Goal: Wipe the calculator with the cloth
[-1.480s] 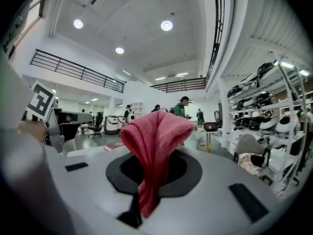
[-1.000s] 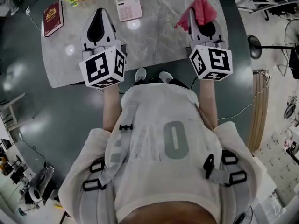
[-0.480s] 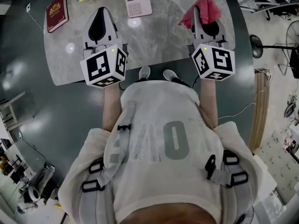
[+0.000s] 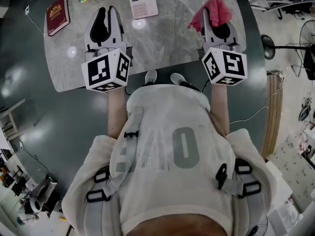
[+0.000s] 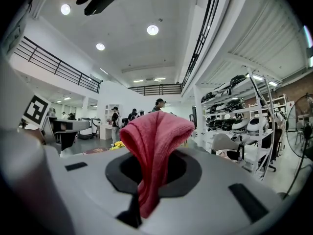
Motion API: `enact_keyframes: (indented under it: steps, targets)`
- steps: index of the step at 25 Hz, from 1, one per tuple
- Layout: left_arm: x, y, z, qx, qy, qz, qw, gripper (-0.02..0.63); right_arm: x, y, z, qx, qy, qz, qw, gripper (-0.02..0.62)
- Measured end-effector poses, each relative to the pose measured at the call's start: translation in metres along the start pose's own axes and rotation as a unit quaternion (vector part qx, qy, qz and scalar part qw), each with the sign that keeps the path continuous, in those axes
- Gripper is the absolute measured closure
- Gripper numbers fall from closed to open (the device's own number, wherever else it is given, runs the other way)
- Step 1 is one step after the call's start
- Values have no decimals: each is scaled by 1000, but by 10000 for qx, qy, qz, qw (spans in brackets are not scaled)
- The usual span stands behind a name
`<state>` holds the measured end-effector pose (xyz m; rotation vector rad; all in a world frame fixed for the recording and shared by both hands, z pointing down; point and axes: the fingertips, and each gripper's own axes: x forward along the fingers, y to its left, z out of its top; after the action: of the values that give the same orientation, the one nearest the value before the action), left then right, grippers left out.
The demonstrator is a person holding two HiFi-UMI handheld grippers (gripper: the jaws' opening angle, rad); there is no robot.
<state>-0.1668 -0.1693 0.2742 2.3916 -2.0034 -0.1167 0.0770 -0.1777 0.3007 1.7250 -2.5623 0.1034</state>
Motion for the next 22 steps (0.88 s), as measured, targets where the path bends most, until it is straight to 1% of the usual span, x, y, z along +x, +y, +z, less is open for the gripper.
enact_keyframes:
  steps: [2, 3, 4, 5, 8, 13, 17, 19, 22]
  targets:
    - [7, -8, -4, -150, -1, -324, 9994, 258, -1, 0, -1, 12, 10, 19, 10000, 540]
    - [10, -9, -6, -226, 11, -389, 9990, 196, 0, 0, -1, 14, 15, 27, 10000, 540]
    - [11, -8, -10, -309, 55, -396, 9987, 172, 1, 1, -2, 12, 19, 40, 10000, 540]
    - [12, -4, -15, -416, 121, -364, 9984, 159, 2, 3, -2, 5, 21, 58, 10000, 539]
    - [11, 4, -25, -707, 274, -225, 9969, 155, 4, 6, -1, -8, 20, 112, 9999, 540]
    - [9, 8, -30, -811, 402, -183, 9957, 155, 3, 9, -1, -24, 55, 173, 9998, 538]
    - [13, 18, -36, -989, 487, -82, 9939, 155, 7, 14, -2, -62, 112, 239, 9996, 539]
    - [19, 24, -46, -992, 645, -4, 9930, 156, 11, 14, -3, -77, 137, 264, 9995, 539]
    - [31, 31, -70, -761, 1011, 62, 9919, 156, 14, 15, -6, -73, 179, 274, 9994, 539]
